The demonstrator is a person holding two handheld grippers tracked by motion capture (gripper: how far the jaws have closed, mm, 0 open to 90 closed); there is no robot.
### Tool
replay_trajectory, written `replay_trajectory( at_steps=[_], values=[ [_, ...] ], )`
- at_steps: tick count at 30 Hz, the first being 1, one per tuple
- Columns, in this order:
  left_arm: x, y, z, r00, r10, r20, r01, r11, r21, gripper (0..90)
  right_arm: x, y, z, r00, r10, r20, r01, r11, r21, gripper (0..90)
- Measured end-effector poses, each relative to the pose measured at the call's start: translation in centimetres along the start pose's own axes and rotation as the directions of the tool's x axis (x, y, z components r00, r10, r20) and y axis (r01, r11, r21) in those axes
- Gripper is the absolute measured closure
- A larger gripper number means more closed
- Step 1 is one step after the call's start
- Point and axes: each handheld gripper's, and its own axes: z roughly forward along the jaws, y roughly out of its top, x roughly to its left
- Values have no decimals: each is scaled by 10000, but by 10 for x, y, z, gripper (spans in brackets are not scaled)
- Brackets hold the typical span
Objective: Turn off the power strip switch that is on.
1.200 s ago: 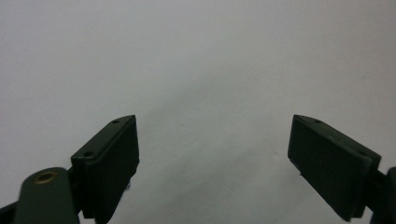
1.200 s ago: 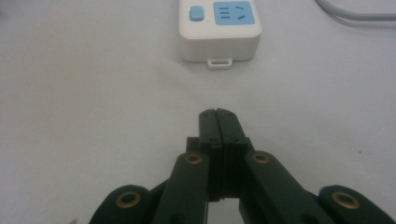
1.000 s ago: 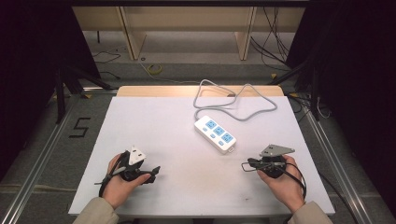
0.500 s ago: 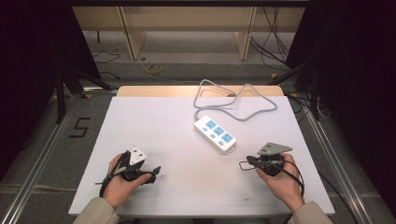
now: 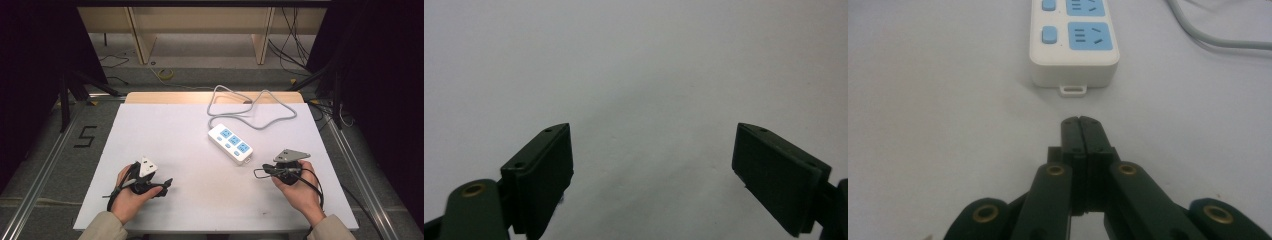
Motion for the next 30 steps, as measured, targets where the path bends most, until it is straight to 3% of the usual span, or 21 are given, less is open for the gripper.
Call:
replay_trajectory(
  at_steps=[30],
  values=[
    [0, 0, 0, 10000, -36, -23, 36, 10000, -38, 164, -1, 16, 8, 9999, -104, 88, 103, 9999, 129, 900]
  ],
)
